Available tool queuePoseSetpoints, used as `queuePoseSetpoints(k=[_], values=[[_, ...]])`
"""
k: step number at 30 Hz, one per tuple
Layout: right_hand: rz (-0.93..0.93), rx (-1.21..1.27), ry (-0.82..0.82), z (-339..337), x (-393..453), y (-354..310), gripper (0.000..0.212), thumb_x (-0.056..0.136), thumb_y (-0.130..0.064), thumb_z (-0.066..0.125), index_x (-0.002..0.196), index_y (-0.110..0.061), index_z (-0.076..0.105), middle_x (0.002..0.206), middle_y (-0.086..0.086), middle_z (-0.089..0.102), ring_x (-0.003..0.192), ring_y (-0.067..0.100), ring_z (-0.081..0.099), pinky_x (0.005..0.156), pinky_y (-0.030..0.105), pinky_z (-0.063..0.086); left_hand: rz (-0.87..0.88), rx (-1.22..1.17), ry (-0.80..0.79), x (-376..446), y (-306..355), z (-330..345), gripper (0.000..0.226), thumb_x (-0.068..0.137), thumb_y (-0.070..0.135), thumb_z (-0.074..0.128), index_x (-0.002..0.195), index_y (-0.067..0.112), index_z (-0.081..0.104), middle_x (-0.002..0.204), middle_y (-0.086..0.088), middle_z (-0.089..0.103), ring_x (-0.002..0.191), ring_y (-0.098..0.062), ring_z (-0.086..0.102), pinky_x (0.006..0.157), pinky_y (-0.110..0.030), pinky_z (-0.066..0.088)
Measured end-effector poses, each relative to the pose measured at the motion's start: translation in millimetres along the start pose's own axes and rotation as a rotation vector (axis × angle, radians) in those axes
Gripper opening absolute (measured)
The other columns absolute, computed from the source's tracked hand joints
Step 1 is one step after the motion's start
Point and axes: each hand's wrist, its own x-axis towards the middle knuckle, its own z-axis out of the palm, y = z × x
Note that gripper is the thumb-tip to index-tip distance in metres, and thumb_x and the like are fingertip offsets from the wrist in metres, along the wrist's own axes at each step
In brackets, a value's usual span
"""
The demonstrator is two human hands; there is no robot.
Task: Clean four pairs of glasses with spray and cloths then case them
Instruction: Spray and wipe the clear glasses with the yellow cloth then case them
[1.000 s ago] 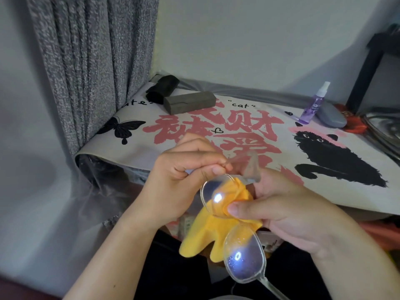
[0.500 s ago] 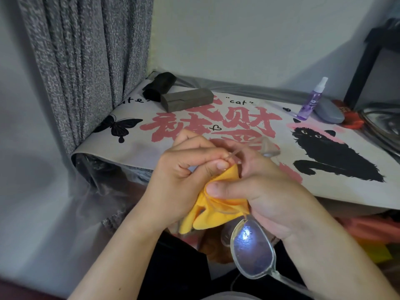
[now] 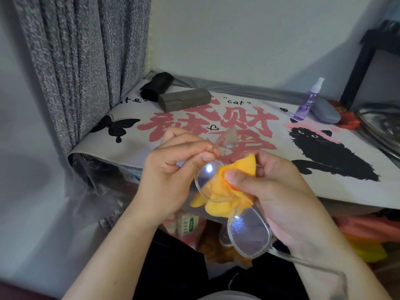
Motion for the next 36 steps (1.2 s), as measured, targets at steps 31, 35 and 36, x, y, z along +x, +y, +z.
queuePoseSetpoints(k=[31,35,36], values=[[-0.148,0.311,-0.052,-30.9,6.1,-51.2,0.017,0.080,-0.024,0.065,0.092,-0.013,0.071,0.087,0.006,0.072,0.088,0.025,0.068,0.091,0.052,0.052,0.104,-0.008,-0.046,-1.9,-8.4,-0.6,0.013,0.099,0.020,0.060,0.100,0.028,0.071,0.094,0.020,0.068,0.088,-0.027,0.062,0.081,-0.052,0.047],[-0.137,0.054,-0.111,-4.7,22.7,-36.4,0.007,0.081,-0.022,0.073,0.087,-0.019,0.071,0.076,0.001,0.071,0.071,0.014,0.064,0.073,0.030,0.051,0.055,-0.080,-0.056,-3.0,-9.7,-1.8,0.022,0.101,0.011,0.057,0.094,0.024,0.074,0.093,0.016,0.069,0.086,-0.029,0.060,0.080,-0.053,0.046],[-0.153,-0.164,-0.050,2.6,28.3,-26.0,0.006,0.086,-0.024,0.074,0.090,-0.022,0.070,0.080,-0.001,0.073,0.071,0.012,0.065,0.066,0.028,0.050,0.042,-0.078,-0.051,-3.2,-9.1,-2.5,0.029,0.097,0.001,0.057,0.095,0.023,0.074,0.093,0.015,0.069,0.086,-0.029,0.061,0.079,-0.053,0.046]])
